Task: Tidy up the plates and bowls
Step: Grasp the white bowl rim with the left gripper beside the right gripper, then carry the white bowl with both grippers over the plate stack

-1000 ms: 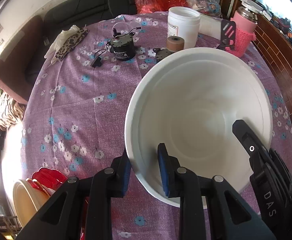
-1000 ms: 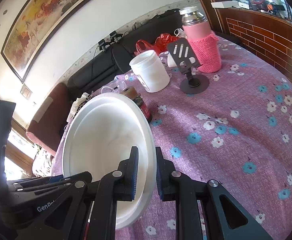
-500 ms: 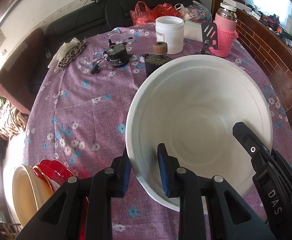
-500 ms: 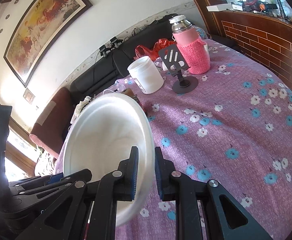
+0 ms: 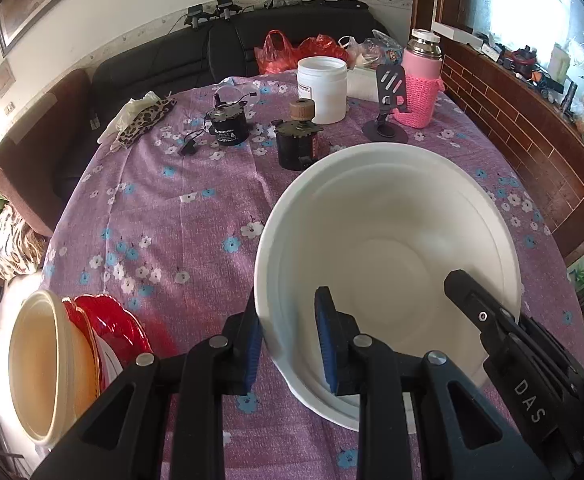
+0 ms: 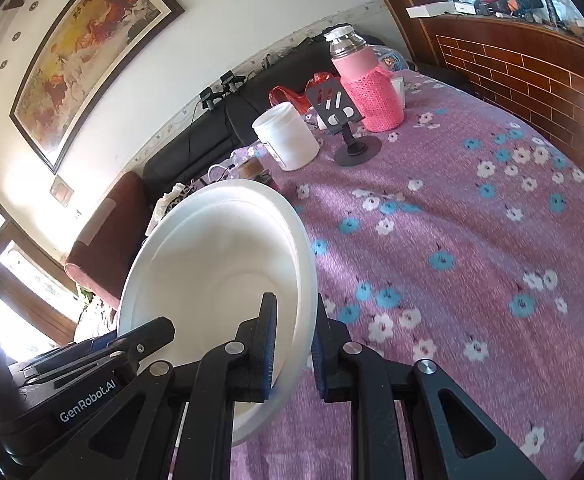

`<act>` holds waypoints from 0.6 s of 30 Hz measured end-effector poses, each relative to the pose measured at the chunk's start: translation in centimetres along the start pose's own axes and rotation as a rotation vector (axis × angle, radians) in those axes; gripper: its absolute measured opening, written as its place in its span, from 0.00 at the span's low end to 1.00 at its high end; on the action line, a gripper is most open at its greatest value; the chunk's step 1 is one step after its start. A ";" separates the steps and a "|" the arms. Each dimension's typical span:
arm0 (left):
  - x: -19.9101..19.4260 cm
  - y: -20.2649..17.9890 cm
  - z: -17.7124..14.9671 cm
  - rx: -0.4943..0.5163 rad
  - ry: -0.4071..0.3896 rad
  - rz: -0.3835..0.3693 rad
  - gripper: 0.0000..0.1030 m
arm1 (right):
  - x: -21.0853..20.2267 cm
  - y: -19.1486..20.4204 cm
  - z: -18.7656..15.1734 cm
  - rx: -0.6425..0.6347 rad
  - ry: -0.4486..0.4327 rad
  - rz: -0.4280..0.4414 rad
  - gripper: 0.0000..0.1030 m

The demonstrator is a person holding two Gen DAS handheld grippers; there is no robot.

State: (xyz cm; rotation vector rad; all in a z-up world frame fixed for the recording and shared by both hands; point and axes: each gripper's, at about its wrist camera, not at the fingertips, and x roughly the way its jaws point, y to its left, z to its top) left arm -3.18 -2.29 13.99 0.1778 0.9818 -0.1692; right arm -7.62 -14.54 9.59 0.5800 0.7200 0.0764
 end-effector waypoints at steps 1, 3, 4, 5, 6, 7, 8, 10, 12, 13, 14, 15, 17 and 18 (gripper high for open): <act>-0.2 0.1 -0.4 -0.005 -0.004 -0.008 0.23 | -0.3 0.1 -0.3 -0.002 0.001 -0.001 0.17; -0.6 0.1 -1.0 -0.012 -0.014 -0.017 0.23 | -0.7 0.2 -0.7 -0.008 0.002 -0.003 0.17; -0.9 0.2 -1.4 -0.015 -0.022 -0.021 0.23 | -1.0 0.3 -1.0 -0.011 0.002 -0.002 0.17; -1.1 0.3 -1.7 -0.018 -0.027 -0.026 0.23 | -1.2 0.4 -1.2 -0.013 0.003 -0.002 0.17; -1.4 0.4 -2.1 -0.023 -0.033 -0.032 0.23 | -1.4 0.4 -1.4 -0.016 0.003 -0.001 0.17; -1.7 0.6 -2.4 -0.028 -0.040 -0.040 0.23 | -1.6 0.5 -1.7 -0.018 0.004 0.002 0.17; -2.0 0.8 -2.8 -0.036 -0.048 -0.046 0.23 | -1.8 0.6 -1.9 -0.022 0.006 0.004 0.17; -2.5 1.1 -3.4 -0.046 -0.062 -0.052 0.23 | -2.2 1.0 -2.5 -0.033 0.010 0.007 0.17; -3.0 1.5 -4.0 -0.054 -0.080 -0.054 0.23 | -2.5 1.3 -3.0 -0.042 0.012 0.013 0.17; -3.2 1.6 -4.2 -0.059 -0.087 -0.056 0.23 | -2.5 1.4 -3.3 -0.045 0.014 0.016 0.17; -3.4 1.8 -4.4 -0.064 -0.093 -0.058 0.23 | -2.6 1.6 -3.5 -0.049 0.016 0.018 0.17; -3.6 2.0 -4.7 -0.068 -0.097 -0.061 0.23 | -2.7 1.8 -3.9 -0.054 0.019 0.019 0.17; -3.9 2.6 -5.2 -0.078 -0.106 -0.068 0.23 | -2.7 2.0 -4.3 -0.059 0.024 0.023 0.17; -4.1 2.9 -5.6 -0.085 -0.112 -0.072 0.23 | -2.7 2.2 -4.5 -0.063 0.026 0.025 0.17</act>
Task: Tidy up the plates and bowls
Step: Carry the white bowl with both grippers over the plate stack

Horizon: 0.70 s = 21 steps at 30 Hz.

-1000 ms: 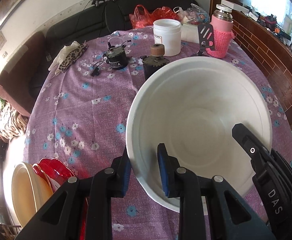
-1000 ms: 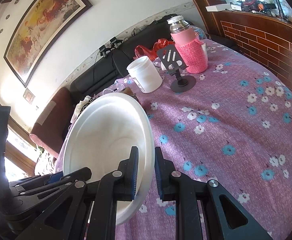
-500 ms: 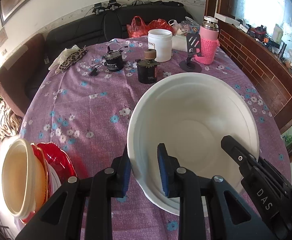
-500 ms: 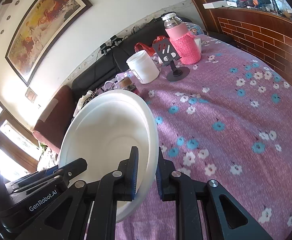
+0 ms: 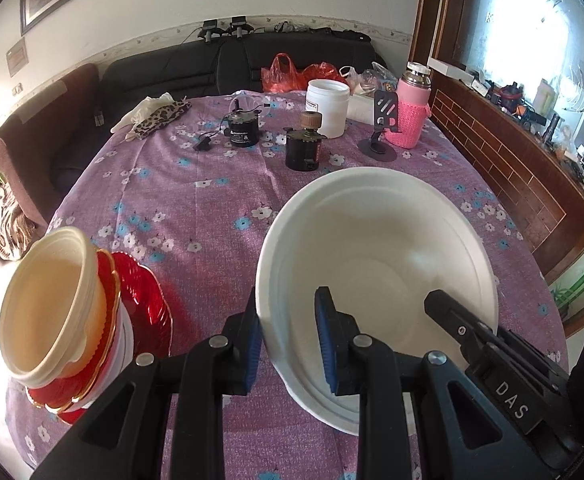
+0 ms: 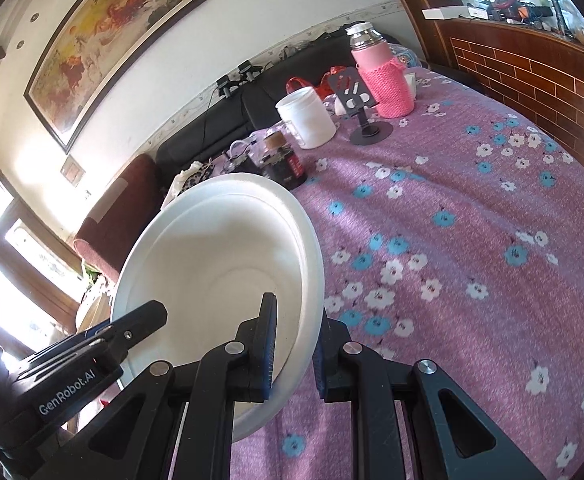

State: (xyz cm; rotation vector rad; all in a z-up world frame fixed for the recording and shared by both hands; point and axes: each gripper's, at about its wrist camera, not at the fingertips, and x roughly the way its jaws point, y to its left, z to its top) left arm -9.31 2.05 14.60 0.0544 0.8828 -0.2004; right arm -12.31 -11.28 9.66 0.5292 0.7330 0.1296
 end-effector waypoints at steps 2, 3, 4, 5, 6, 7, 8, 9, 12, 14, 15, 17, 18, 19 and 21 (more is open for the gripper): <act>-0.3 0.5 -0.4 -0.011 -0.008 -0.004 0.23 | -0.1 0.4 -0.4 -0.008 0.005 0.005 0.17; -0.5 0.8 -0.7 -0.018 -0.012 -0.006 0.23 | -0.2 0.6 -0.6 -0.012 0.006 0.006 0.17; -0.7 1.1 -0.9 -0.026 -0.016 -0.009 0.23 | -0.2 0.9 -0.7 -0.018 0.008 0.007 0.17; -0.8 1.3 -1.1 -0.031 -0.017 -0.011 0.23 | -0.2 1.1 -0.8 -0.024 0.009 0.007 0.17; -0.9 1.7 -1.4 -0.038 -0.019 -0.014 0.23 | -0.2 1.4 -1.0 -0.031 0.009 0.008 0.17; -1.0 1.9 -1.5 -0.044 -0.020 -0.016 0.23 | -0.3 1.6 -1.1 -0.035 0.010 0.009 0.17; -1.2 2.1 -1.7 -0.050 -0.021 -0.019 0.23 | -0.3 1.8 -1.3 -0.038 0.012 0.010 0.17; -1.3 2.5 -1.9 -0.058 -0.024 -0.021 0.23 | -0.2 2.0 -1.4 -0.041 0.014 0.013 0.17; -1.7 3.0 -2.4 -0.064 -0.030 -0.024 0.23 | -0.1 2.5 -1.9 -0.051 0.022 0.018 0.17; -2.0 3.5 -2.7 -0.073 -0.035 -0.026 0.23 | -0.1 2.9 -2.2 -0.056 0.029 0.023 0.17; -2.2 3.8 -2.9 -0.081 -0.040 -0.030 0.23 | -0.1 3.1 -2.3 -0.061 0.031 0.025 0.17; -2.6 4.3 -3.3 -0.092 -0.048 -0.035 0.23 | -0.1 3.6 -2.7 -0.071 0.037 0.029 0.17; -2.9 4.6 -3.5 -0.099 -0.055 -0.037 0.23 | -0.1 3.8 -2.8 -0.076 0.038 0.031 0.17; -3.1 4.8 -3.6 -0.103 -0.061 -0.038 0.23 | -0.2 4.1 -2.9 -0.081 0.039 0.032 0.17; -3.7 5.2 -3.9 -0.111 -0.076 -0.040 0.23 | -0.4 4.7 -3.2 -0.094 0.040 0.039 0.17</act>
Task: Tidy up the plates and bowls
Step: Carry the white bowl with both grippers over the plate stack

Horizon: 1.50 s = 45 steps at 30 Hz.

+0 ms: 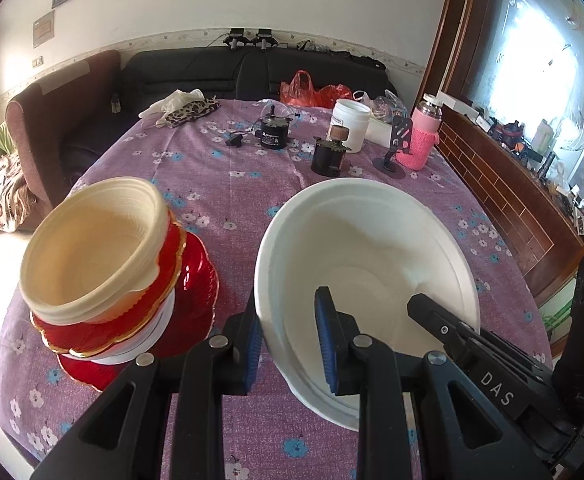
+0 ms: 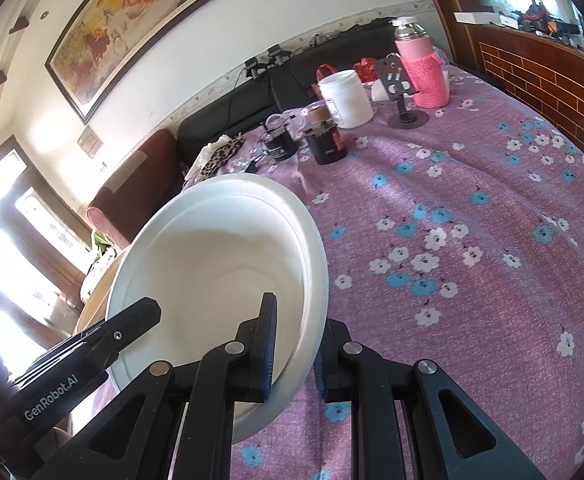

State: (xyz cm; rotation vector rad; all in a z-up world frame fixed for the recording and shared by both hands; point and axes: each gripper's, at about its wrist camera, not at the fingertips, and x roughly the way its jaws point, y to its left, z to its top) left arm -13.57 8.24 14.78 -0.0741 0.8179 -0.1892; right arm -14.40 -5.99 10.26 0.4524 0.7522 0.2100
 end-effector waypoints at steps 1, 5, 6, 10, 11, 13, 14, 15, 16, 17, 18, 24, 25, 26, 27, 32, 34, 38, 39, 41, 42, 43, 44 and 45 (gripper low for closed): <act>-0.4 0.3 -0.2 -0.005 -0.011 0.000 0.23 | -0.1 0.3 -0.1 -0.005 0.000 0.003 0.17; -1.8 1.2 -0.4 -0.023 -0.046 -0.001 0.23 | -0.3 1.7 -0.3 -0.031 0.000 0.016 0.17; -2.2 1.6 -0.5 -0.028 -0.053 -0.001 0.23 | -0.4 2.0 -0.3 -0.037 0.000 0.018 0.17; -3.1 2.8 -0.7 -0.050 -0.075 -0.001 0.24 | -0.5 3.4 -0.6 -0.062 0.002 0.029 0.17; -3.3 3.1 -0.7 -0.056 -0.081 -0.001 0.24 | -0.5 3.8 -0.7 -0.069 0.002 0.031 0.17; -3.8 3.8 -0.8 -0.063 -0.091 0.002 0.24 | -0.5 4.5 -0.7 -0.080 0.003 0.035 0.17; -4.0 4.0 -0.9 -0.067 -0.095 0.002 0.24 | -0.4 4.7 -0.8 -0.084 0.004 0.038 0.17; -4.2 4.3 -0.9 -0.071 -0.101 0.003 0.24 | -0.4 5.1 -0.8 -0.090 0.005 0.040 0.17; -4.4 4.7 -0.9 -0.075 -0.106 0.004 0.24 | -0.4 5.5 -0.9 -0.097 0.005 0.041 0.17; -4.6 4.9 -0.9 -0.078 -0.110 0.005 0.24 | -0.5 5.8 -0.9 -0.103 0.005 0.042 0.17; -4.8 5.2 -1.0 -0.083 -0.115 0.005 0.24 | -0.5 6.3 -0.9 -0.111 0.004 0.044 0.17; -6.4 7.5 -0.8 -0.118 -0.154 0.017 0.24 | -0.8 9.1 -0.6 -0.164 -0.007 0.058 0.17; -6.8 7.9 -0.6 -0.124 -0.166 0.022 0.24 | -0.7 9.7 -0.5 -0.174 -0.007 0.061 0.17; -7.0 8.2 -0.6 -0.127 -0.173 0.025 0.24 | -0.7 10.1 -0.4 -0.182 -0.007 0.065 0.17; -7.4 8.7 -0.5 -0.131 -0.185 0.031 0.24 | -0.6 10.7 -0.3 -0.192 -0.007 0.070 0.17; -8.5 10.6 0.1 -0.147 -0.214 0.055 0.24 | 0.0 13.8 0.4 -0.243 -0.012 0.085 0.17; -8.7 11.5 0.5 -0.156 -0.219 0.069 0.24 | 0.4 14.8 0.7 -0.259 -0.009 0.091 0.17; -8.9 13.1 1.4 -0.176 -0.227 0.095 0.24 | 1.1 17.3 1.6 -0.302 -0.011 0.099 0.18; -9.0 13.5 1.5 -0.181 -0.229 0.100 0.24 | 1.2 17.8 1.8 -0.313 -0.014 0.099 0.18; -9.1 14.3 1.9 -0.191 -0.234 0.113 0.24 | 1.6 19.1 2.2 -0.339 -0.017 0.101 0.18; -9.1 14.7 2.1 -0.195 -0.237 0.119 0.24 | 1.7 19.6 2.3 -0.352 -0.018 0.101 0.19; -9.2 15.0 2.3 -0.199 -0.241 0.126 0.24 | 1.8 20.0 2.4 -0.362 -0.019 0.100 0.19; -9.2 15.4 2.4 -0.202 -0.243 0.131 0.24 | 2.0 20.4 2.4 -0.371 -0.019 0.101 0.19; -9.3 15.9 2.7 -0.209 -0.246 0.135 0.24 | 2.2 20.9 2.5 -0.377 -0.017 0.102 0.19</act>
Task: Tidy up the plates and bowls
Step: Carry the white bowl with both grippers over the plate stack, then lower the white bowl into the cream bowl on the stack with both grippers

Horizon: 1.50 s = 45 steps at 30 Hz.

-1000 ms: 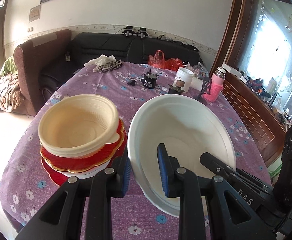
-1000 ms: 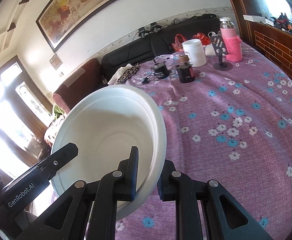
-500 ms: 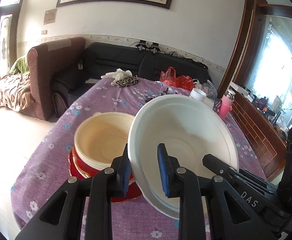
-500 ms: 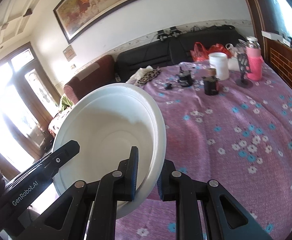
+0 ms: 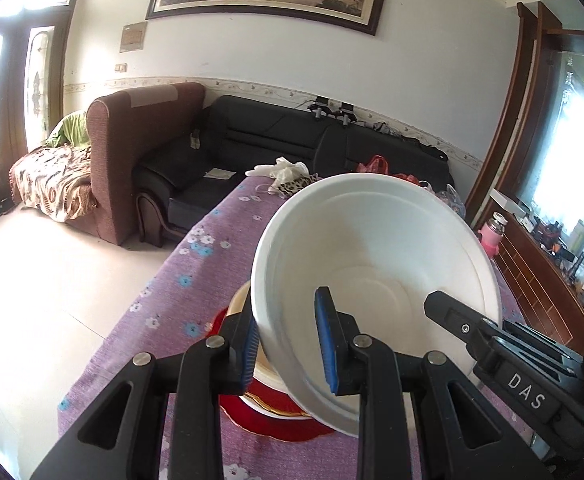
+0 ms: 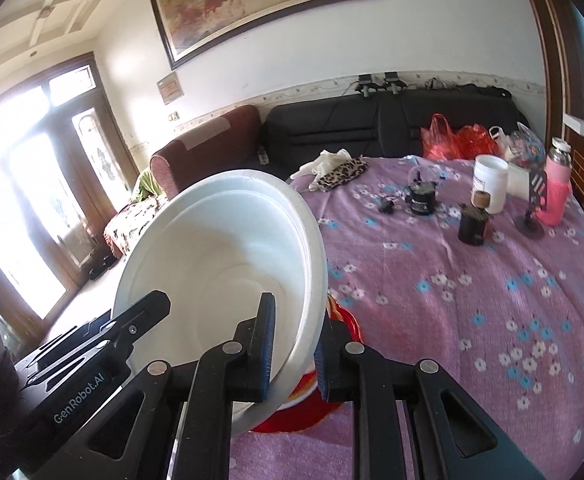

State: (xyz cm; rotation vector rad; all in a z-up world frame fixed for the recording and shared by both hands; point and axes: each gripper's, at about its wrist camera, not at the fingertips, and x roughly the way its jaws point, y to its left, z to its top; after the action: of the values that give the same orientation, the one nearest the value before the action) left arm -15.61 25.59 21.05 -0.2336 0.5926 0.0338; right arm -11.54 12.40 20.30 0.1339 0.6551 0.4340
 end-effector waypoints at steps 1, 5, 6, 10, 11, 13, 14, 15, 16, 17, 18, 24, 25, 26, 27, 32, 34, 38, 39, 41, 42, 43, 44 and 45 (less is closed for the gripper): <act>0.1 0.2 0.1 -0.005 0.000 0.002 0.24 | 0.3 0.3 0.2 -0.005 0.003 0.003 0.19; 0.4 1.4 0.8 -0.024 0.000 0.013 0.24 | 1.5 1.2 0.7 -0.016 0.021 0.014 0.19; 0.6 1.7 0.9 -0.026 0.001 0.015 0.24 | 1.8 1.3 0.8 -0.016 0.028 0.017 0.19; 1.1 2.6 1.1 -0.041 0.008 0.022 0.24 | 3.0 1.5 0.8 -0.016 0.051 0.027 0.19; 1.3 2.8 1.1 -0.042 0.012 0.025 0.24 | 3.2 1.6 0.8 -0.019 0.055 0.025 0.19; 1.9 3.2 1.1 -0.046 0.025 0.030 0.24 | 3.8 1.7 0.8 -0.023 0.068 0.022 0.20; 2.1 3.3 1.1 -0.047 0.031 0.033 0.24 | 4.2 1.7 0.7 -0.023 0.076 0.021 0.20; 2.4 3.5 1.1 -0.049 0.037 0.035 0.24 | 4.6 1.7 0.7 -0.021 0.084 0.020 0.20; 2.8 3.7 1.0 -0.051 0.046 0.038 0.24 | 5.0 1.6 0.6 -0.017 0.096 0.019 0.20; 3.1 3.7 1.1 -0.053 0.052 0.040 0.24 | 5.5 1.5 0.6 -0.011 0.107 0.019 0.20; 3.3 3.8 0.9 -0.054 0.059 0.041 0.24 | 5.8 1.4 0.5 -0.007 0.115 0.018 0.20; 5.3 4.4 0.5 -0.063 0.108 0.041 0.24 | 7.5 1.1 0.2 -0.001 0.147 -0.003 0.21; 5.7 4.6 0.5 -0.067 0.117 0.040 0.24 | 7.7 1.1 0.3 0.000 0.150 -0.005 0.21; 5.9 4.6 0.4 -0.070 0.122 0.039 0.24 | 7.9 1.1 0.3 -0.001 0.152 -0.007 0.22; 6.1 4.8 0.5 -0.072 0.127 0.039 0.24 | 8.1 1.1 0.3 -0.004 0.155 -0.009 0.22; 7.2 5.3 0.3 -0.075 0.143 0.046 0.24 | 9.0 1.2 0.1 -0.011 0.174 -0.021 0.22; 7.7 5.1 0.3 -0.075 0.151 0.046 0.24 | 9.4 1.0 0.0 -0.004 0.182 -0.023 0.22; 8.6 5.0 0.0 -0.067 0.163 0.048 0.24 | 10.0 0.6 0.1 -0.002 0.188 -0.035 0.22; 8.9 4.9 0.0 -0.065 0.170 0.046 0.24 | 10.1 0.5 0.1 -0.003 0.187 -0.041 0.22; 9.2 4.8 -0.1 -0.062 0.177 0.045 0.24 | 10.3 0.4 0.2 -0.004 0.189 -0.049 0.22; 9.4 4.8 -0.2 -0.060 0.181 0.044 0.24 | 10.3 0.4 0.2 -0.005 0.189 -0.052 0.22; 9.5 4.7 -0.2 -0.059 0.183 0.044 0.24 | 10.4 0.3 0.2 -0.006 0.190 -0.055 0.22; 9.7 4.7 -0.3 -0.058 0.184 0.045 0.24 | 10.5 0.3 0.2 -0.005 0.191 -0.057 0.22; 9.8 4.7 -0.3 -0.059 0.187 0.044 0.24 | 10.6 0.2 0.2 -0.003 0.195 -0.057 0.22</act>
State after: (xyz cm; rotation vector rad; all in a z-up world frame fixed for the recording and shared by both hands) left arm -8.08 29.73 14.33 -0.2825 0.7835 0.0726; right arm -3.98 17.14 14.52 0.0704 0.8478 0.3956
